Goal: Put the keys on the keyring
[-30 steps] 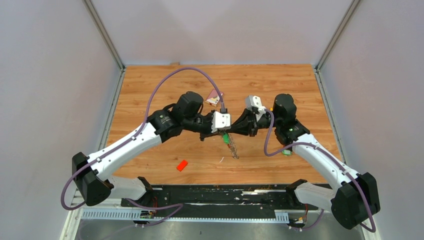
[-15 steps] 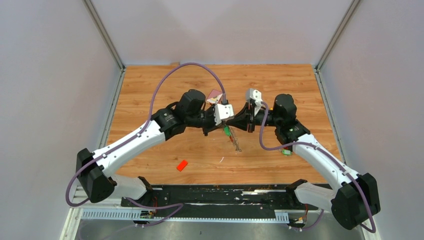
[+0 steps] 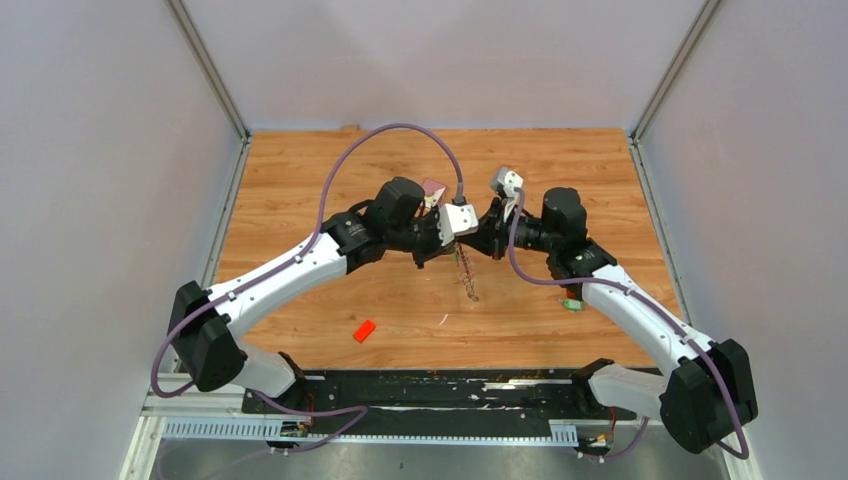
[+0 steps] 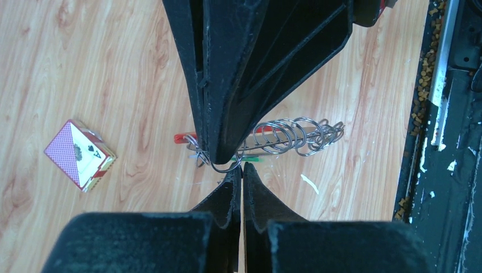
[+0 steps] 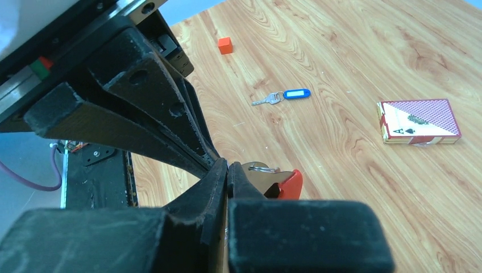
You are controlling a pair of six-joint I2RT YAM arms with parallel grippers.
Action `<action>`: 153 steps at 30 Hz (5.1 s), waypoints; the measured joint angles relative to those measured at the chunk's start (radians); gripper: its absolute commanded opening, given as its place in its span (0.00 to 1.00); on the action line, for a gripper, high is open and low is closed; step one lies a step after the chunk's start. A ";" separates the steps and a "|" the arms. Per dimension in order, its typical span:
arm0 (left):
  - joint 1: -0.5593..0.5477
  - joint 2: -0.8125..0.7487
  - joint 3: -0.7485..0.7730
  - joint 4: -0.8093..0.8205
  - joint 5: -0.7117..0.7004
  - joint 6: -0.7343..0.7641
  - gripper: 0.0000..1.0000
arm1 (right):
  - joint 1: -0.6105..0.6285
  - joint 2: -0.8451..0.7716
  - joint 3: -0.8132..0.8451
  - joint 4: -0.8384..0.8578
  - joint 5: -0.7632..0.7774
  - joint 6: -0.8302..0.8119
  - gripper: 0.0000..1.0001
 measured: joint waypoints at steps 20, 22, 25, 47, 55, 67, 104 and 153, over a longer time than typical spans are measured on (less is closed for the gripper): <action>0.000 -0.002 -0.003 0.058 0.024 -0.027 0.07 | -0.031 0.004 0.000 0.019 0.004 0.042 0.00; -0.001 -0.018 -0.013 0.067 0.016 -0.017 0.07 | -0.036 0.002 0.000 0.032 -0.011 0.040 0.00; -0.002 -0.051 -0.028 0.069 0.002 -0.005 0.07 | -0.043 -0.004 0.000 0.050 -0.036 0.039 0.00; -0.008 -0.090 -0.035 0.059 -0.067 0.071 0.00 | -0.052 -0.014 0.000 0.086 -0.098 -0.011 0.00; -0.007 -0.091 -0.032 0.052 -0.057 0.080 0.00 | -0.052 -0.014 -0.002 0.085 -0.098 -0.031 0.01; -0.008 -0.100 -0.040 0.007 -0.031 0.027 0.00 | -0.062 -0.016 -0.003 0.005 -0.084 -0.153 0.42; -0.008 0.555 0.224 -0.367 -0.008 -0.047 0.00 | -0.427 -0.160 0.057 -0.465 0.261 -0.293 0.44; 0.372 -0.459 -0.412 0.216 -0.344 -0.127 1.00 | -0.437 -0.208 0.078 -0.531 0.258 -0.286 1.00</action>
